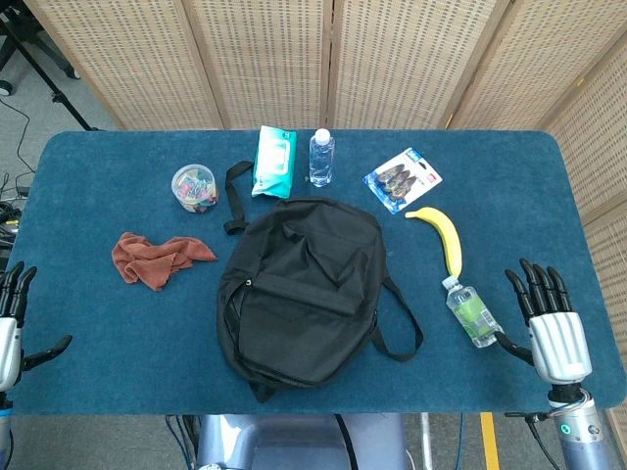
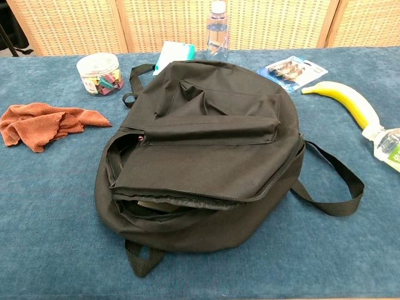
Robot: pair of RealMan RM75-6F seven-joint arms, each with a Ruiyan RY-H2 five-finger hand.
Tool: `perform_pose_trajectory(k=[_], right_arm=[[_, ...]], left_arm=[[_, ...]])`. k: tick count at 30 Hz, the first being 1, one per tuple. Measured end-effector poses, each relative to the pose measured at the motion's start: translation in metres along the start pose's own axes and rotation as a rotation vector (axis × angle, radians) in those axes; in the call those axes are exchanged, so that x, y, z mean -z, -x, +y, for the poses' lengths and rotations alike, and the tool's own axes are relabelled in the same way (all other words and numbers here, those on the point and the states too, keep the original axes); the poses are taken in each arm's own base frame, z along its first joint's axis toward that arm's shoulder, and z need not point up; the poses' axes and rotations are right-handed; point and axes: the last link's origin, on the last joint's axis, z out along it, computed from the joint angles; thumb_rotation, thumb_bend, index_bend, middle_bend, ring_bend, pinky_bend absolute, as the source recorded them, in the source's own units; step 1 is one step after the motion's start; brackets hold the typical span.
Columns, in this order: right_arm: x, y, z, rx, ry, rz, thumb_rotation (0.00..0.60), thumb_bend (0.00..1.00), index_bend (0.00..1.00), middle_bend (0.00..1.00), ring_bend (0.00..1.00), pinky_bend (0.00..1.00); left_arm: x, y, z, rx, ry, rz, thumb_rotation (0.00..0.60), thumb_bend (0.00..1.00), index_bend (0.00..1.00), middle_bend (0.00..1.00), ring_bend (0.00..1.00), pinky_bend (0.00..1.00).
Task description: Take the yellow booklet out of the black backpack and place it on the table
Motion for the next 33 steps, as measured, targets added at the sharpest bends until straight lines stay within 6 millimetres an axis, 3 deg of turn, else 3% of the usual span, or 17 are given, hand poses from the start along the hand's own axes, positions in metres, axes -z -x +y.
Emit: perform_pose_trajectory(k=[8,15,21,33], right_arm=[[0.004,0.001,-0.006,-0.056,-0.053,-0.026,0.6,0.0,0.06,0.0,0.0,0.01],[0.005,-0.002,-0.029,-0.092,-0.203,-0.107,0.6,0.0,0.06,0.0,0.0,0.01],[0.0,0.003,-0.066,-0.115,-0.385,-0.218,0.6,0.0,0.06,0.0,0.0,0.01],[-0.011,0.04,-0.146,-0.099,-0.683,-0.337,0.6,0.0,0.07,0.0,0.0,0.01]], left_arm=[[0.002,-0.003,0.001,0.006,0.012,0.011,0.6,0.0,0.0,0.0,0.0,0.0],[0.001,-0.004,0.003,0.005,0.02,0.012,0.6,0.0,0.0,0.0,0.0,0.0],[-0.001,-0.004,0.0,0.006,0.005,0.012,0.6,0.0,0.0,0.0,0.0,0.0],[-0.002,-0.003,-0.001,0.007,0.003,0.001,0.6,0.0,0.0,0.0,0.0,0.0]])
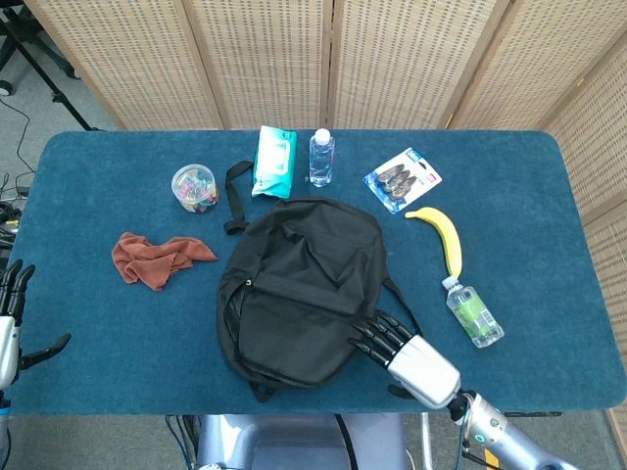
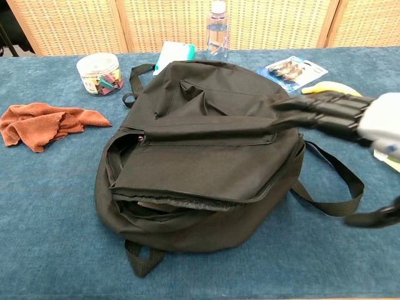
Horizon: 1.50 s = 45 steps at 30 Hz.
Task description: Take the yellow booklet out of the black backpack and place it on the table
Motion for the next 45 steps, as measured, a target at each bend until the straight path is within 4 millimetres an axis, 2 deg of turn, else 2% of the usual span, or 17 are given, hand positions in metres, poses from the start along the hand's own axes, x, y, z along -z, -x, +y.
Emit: perform_pose_trajectory(k=[6,9,11,15,20,23,26,28,33,42,45], right_arm=[[-0.028,0.007,-0.019,-0.05,-0.034,0.014,0.6,0.0,0.18,0.03,0.0,0.01],[-0.041,0.009,-0.025,-0.104,-0.035,0.028,0.6,0.01,0.28,0.13,0.01,0.05],[-0.051,0.01,-0.028,-0.137,-0.037,0.039,0.6,0.05,0.34,0.2,0.05,0.12],[-0.065,0.015,-0.028,-0.166,-0.035,0.058,0.6,0.17,0.42,0.33,0.18,0.27],[-0.077,0.018,-0.027,-0.193,-0.025,0.114,0.6,0.39,0.55,0.51,0.37,0.49],[-0.081,0.018,-0.03,-0.226,-0.022,0.157,0.6,0.51,0.61,0.59,0.45,0.55],[-0.087,0.018,-0.034,-0.273,-0.014,0.18,0.6,0.64,0.65,0.63,0.5,0.56],[-0.093,0.017,-0.035,-0.29,-0.006,0.189,0.6,0.67,0.67,0.65,0.52,0.56],[-0.109,0.011,-0.035,-0.321,0.021,0.204,0.6,0.67,0.69,0.68,0.54,0.58],[-0.145,-0.007,-0.034,-0.402,0.115,0.211,0.6,0.71,0.7,0.68,0.55,0.59],[-0.157,-0.013,-0.031,-0.429,0.16,0.21,0.6,0.71,0.7,0.68,0.55,0.59]], left_arm=[[-0.001,0.0,-0.002,0.005,-0.006,-0.004,0.6,0.0,0.0,0.0,0.0,0.0],[-0.002,0.0,-0.002,0.007,-0.007,-0.005,0.6,0.0,0.0,0.0,0.0,0.0],[-0.002,0.0,-0.002,0.009,-0.006,-0.005,0.6,0.0,0.0,0.0,0.0,0.0],[-0.003,0.0,-0.003,0.012,-0.01,-0.006,0.6,0.0,0.0,0.0,0.0,0.0],[-0.004,0.0,-0.003,0.012,-0.01,-0.008,0.6,0.0,0.0,0.0,0.0,0.0],[-0.004,0.001,-0.003,0.012,-0.009,-0.01,0.6,0.0,0.0,0.0,0.0,0.0],[-0.004,0.002,-0.002,0.01,-0.001,-0.013,0.6,0.0,0.0,0.0,0.0,0.0],[-0.004,0.002,-0.001,0.006,0.006,-0.015,0.6,0.0,0.0,0.0,0.0,0.0],[-0.004,0.003,0.005,0.007,0.048,-0.024,0.6,0.01,0.0,0.0,0.0,0.0],[-0.003,0.005,0.026,0.061,0.19,-0.056,0.6,0.01,0.0,0.0,0.0,0.0],[-0.005,0.007,0.039,0.077,0.277,-0.074,0.6,0.01,0.0,0.0,0.0,0.0]])
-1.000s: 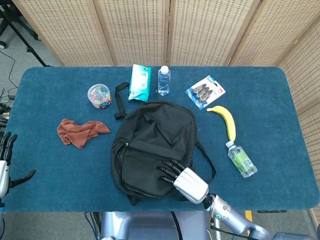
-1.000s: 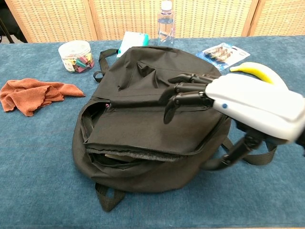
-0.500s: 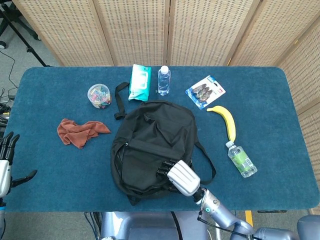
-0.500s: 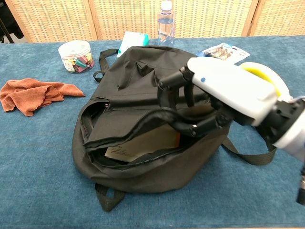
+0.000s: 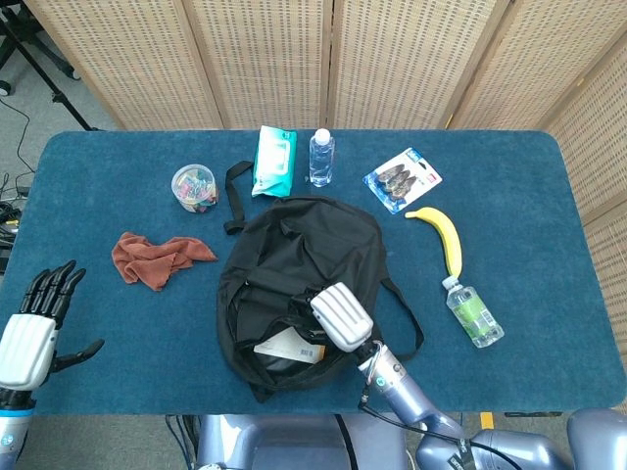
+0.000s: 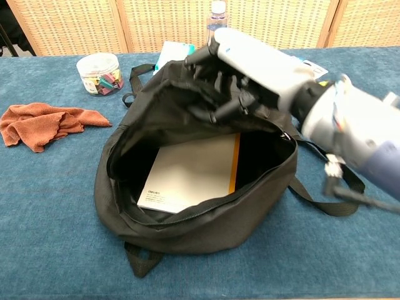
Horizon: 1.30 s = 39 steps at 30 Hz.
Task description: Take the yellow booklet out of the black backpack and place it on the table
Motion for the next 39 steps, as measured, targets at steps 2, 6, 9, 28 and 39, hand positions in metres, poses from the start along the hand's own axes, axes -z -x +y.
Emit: perform_pose_trajectory(k=[2,6,9,28,39], right_arm=[[-0.011,-0.004,0.0,-0.014,0.048,0.006,0.6,0.71,0.7,0.69,0.55,0.59],[-0.031,-0.012,-0.001,-0.057,0.155,0.015,0.6,0.73,0.7,0.69,0.55,0.59],[-0.044,-0.016,-0.006,-0.119,0.231,0.014,0.6,0.75,0.7,0.69,0.55,0.59],[-0.095,-0.038,-0.043,-0.173,0.355,0.035,0.6,0.76,0.71,0.69,0.55,0.59],[-0.097,-0.046,-0.047,-0.188,0.377,0.05,0.6,0.76,0.71,0.69,0.55,0.59]], left_arm=[[-0.009,0.004,0.011,0.015,0.08,-0.028,0.6,0.01,0.0,0.0,0.0,0.0],[-0.024,0.011,0.029,0.059,0.212,-0.087,0.6,0.02,0.0,0.0,0.0,0.0],[-0.033,0.016,0.039,0.088,0.298,-0.123,0.6,0.03,0.0,0.0,0.0,0.0],[-0.07,0.065,0.095,0.172,0.532,-0.262,0.6,0.14,0.0,0.0,0.0,0.0],[-0.09,0.104,0.129,0.164,0.577,-0.348,0.6,0.14,0.0,0.0,0.0,0.0]])
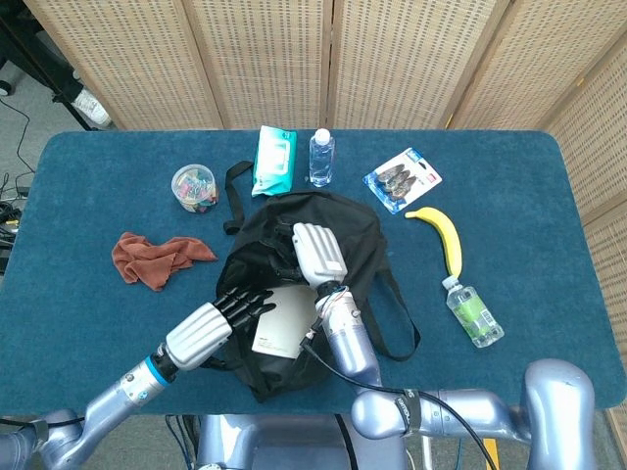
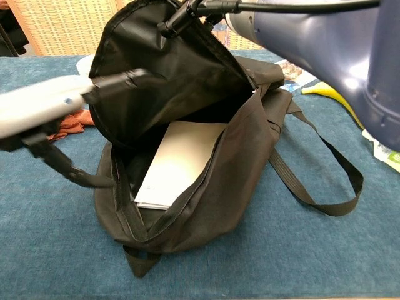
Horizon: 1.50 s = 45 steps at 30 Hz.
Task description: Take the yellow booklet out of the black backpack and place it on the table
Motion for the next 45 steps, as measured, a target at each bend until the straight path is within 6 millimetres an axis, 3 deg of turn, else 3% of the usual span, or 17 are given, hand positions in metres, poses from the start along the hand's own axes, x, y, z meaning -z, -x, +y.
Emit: perform_pose_trajectory(k=[10,19,31,37,42,45], right_arm=[[-0.001,-0.002,0.0,-0.019,0.022,0.002,0.6,0.76,0.71,0.69,0.55,0.59],[-0.003,-0.007,0.003,-0.033,0.046,0.01,0.6,0.77,0.71,0.69,0.55,0.59],[0.002,-0.011,0.0,-0.038,0.04,0.006,0.6,0.78,0.71,0.69,0.55,0.59],[0.004,-0.013,0.001,-0.039,0.043,0.005,0.6,0.78,0.71,0.7,0.55,0.59],[0.004,-0.014,0.001,-0.042,0.045,0.007,0.6,0.78,0.71,0.7,0.55,0.59],[0.004,-0.015,0.001,-0.043,0.045,0.008,0.6,0.78,0.71,0.7,0.55,0.59]], left_arm=[[-0.03,0.034,0.017,0.028,0.027,-0.05,0.6,0.14,0.0,0.0,0.0,0.0],[-0.05,0.068,0.013,0.037,-0.038,-0.08,0.6,0.14,0.0,0.0,0.0,0.0],[-0.074,0.093,0.015,0.022,-0.054,-0.087,0.6,0.14,0.0,0.0,0.0,0.0],[-0.086,0.101,0.013,-0.003,-0.063,-0.086,0.6,0.29,0.0,0.0,0.0,0.0],[-0.091,0.103,0.013,-0.019,-0.065,-0.08,0.6,0.49,0.0,0.0,0.0,0.0],[-0.093,0.105,0.013,-0.029,-0.067,-0.074,0.6,0.52,0.02,0.0,0.0,0.0]])
